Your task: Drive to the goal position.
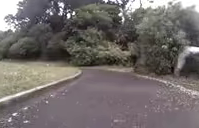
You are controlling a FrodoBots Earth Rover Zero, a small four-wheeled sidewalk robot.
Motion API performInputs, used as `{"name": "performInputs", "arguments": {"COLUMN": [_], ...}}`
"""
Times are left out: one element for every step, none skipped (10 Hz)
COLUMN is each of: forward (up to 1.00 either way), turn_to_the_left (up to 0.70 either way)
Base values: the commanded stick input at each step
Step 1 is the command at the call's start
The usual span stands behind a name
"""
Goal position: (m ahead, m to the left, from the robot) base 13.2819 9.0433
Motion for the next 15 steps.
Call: {"name": "performInputs", "arguments": {"forward": [0.69, 0.69, 0.69, 0.69, 0.69, 0.69, 0.69, 0.69, 0.69, 0.70, 0.69, 0.69, 0.69, 0.69, 0.69], "turn_to_the_left": [0.00, 0.00, 0.00, 0.00, 0.00, 0.00, 0.00, 0.00, 0.00, 0.00, 0.00, 0.00, 0.00, 0.00, 0.00]}}
